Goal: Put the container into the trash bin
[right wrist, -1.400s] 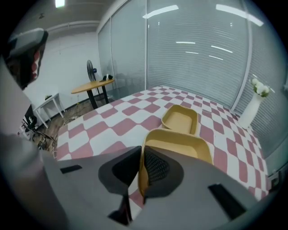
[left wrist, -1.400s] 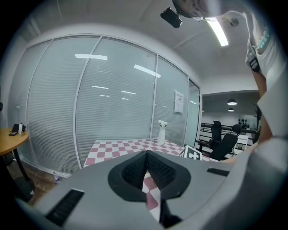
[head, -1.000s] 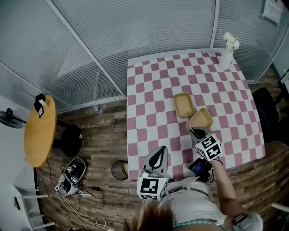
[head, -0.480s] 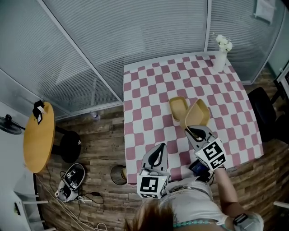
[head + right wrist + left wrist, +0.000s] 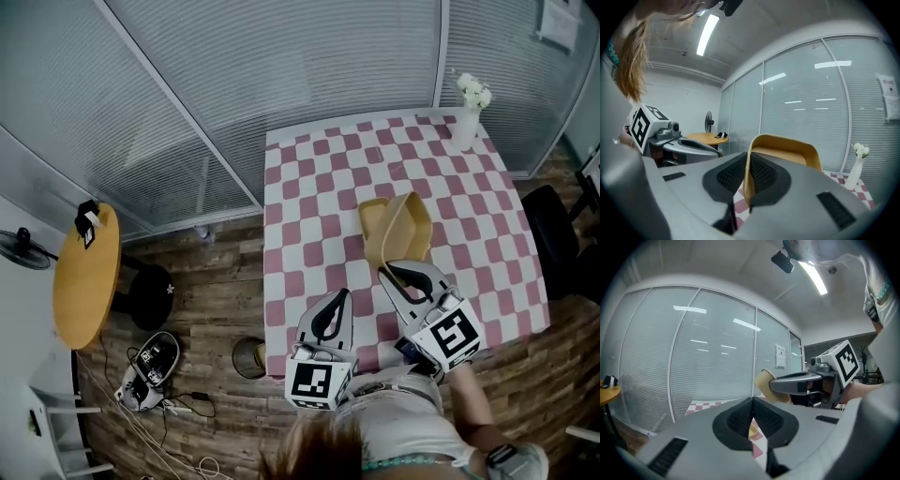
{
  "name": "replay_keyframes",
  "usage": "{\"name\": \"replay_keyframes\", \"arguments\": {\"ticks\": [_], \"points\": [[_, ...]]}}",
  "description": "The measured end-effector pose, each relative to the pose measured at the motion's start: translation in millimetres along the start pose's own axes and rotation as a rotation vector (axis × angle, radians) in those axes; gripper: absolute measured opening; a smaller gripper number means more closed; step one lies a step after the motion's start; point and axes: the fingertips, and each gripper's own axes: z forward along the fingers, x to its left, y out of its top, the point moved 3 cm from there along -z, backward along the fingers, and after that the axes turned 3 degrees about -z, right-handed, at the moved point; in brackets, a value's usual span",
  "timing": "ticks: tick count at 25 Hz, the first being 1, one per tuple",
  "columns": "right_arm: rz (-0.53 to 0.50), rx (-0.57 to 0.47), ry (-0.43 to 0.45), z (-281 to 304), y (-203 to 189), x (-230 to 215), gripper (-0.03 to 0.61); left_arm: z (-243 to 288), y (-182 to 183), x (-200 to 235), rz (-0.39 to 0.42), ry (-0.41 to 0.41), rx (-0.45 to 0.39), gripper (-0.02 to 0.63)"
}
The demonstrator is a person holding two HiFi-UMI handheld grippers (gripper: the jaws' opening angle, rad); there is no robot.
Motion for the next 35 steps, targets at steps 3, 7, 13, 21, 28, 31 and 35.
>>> {"name": "replay_keyframes", "arguments": {"ticks": [3,7,13,21,28,31,35], "points": [[0.008,-0.027,0.023,0,9,6,0.014,-1,5,-3,-0.004,-0.002,-0.010,0.006],[0.003,-0.033,0.043,1,12,10,0.014,-3,4,-2,0.015,0.008,-0.017,0.006],[0.006,-0.028,0.079,1,9,15,0.014,-5,6,-6,0.021,0.013,-0.013,0.006],[0.027,-0.030,0.155,10,1,28,0.014,-13,-2,0,0.005,0.075,0.008,0.006],[0.015,0.002,0.216,23,-4,60,0.014,-46,-8,17,-0.020,0.145,0.007,0.006],[0.015,0.001,0.239,35,2,82,0.014,-66,-6,33,-0.025,0.155,-0.006,0.006],[-0.013,-0.026,0.257,60,13,120,0.014,-105,-9,64,-0.032,0.171,-0.018,0.006]]}}
